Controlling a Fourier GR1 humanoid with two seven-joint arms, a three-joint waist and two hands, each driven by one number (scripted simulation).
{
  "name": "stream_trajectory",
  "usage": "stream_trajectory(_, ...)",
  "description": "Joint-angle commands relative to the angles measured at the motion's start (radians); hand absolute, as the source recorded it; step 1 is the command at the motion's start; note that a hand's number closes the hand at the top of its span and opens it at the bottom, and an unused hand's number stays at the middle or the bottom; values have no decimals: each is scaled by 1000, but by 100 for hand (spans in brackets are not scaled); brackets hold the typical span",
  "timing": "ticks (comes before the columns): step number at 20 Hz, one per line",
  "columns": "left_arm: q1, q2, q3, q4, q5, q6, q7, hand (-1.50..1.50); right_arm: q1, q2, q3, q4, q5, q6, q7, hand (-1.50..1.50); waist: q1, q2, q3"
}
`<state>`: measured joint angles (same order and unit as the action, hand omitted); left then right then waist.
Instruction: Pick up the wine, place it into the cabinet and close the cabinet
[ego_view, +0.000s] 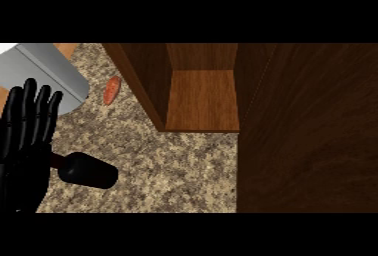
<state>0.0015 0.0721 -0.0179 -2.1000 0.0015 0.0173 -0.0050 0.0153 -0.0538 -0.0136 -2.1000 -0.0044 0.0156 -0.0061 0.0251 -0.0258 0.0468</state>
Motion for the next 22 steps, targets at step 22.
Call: stream_trajectory(22, 397, 321, 497, -286, 1050, -301, 296, -150, -14, -106, 116, -512, -166, 33, 583, -150, -15, 21, -47)
